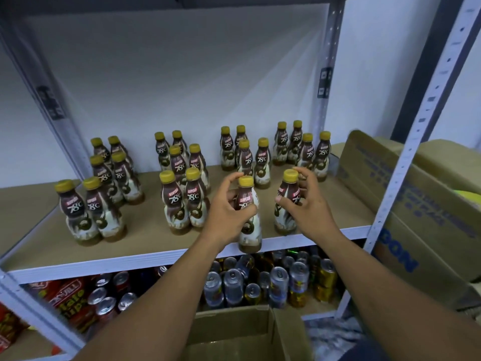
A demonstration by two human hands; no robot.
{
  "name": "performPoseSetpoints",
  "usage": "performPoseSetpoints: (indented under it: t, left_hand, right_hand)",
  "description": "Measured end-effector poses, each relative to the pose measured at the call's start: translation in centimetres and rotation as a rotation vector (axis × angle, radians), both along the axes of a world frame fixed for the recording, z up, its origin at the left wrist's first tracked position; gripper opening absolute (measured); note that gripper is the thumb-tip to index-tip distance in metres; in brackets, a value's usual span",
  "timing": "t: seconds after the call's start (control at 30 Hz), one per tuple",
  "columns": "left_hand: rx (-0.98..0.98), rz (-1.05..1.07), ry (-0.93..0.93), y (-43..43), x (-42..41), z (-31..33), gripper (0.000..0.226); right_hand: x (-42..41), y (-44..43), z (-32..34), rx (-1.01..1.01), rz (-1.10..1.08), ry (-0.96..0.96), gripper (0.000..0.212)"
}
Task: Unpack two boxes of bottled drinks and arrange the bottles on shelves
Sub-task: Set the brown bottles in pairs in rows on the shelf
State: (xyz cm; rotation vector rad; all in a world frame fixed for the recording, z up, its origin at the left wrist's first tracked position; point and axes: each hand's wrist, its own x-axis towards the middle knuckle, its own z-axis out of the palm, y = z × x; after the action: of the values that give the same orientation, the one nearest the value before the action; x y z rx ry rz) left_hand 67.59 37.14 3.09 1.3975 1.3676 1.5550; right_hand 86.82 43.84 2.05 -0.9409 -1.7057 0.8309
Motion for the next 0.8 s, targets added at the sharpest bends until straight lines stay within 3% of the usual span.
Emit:
performPoseSetpoints:
  t: [0.53, 0.8]
  left_hand:
    - [0.131, 0.030, 0.097, 4.3, -0.4, -2.2, 0.074]
    - [0.203, 0.041, 0.113, 5.0, 0.2, -2.8, 0.076]
  right_hand:
    - [-1.1, 1.9, -2.0, 0.085, -0.030, 0.015, 0.078]
    - [-1.3, 2.1, -2.7, 0.104, -0.031, -0.006, 0.071]
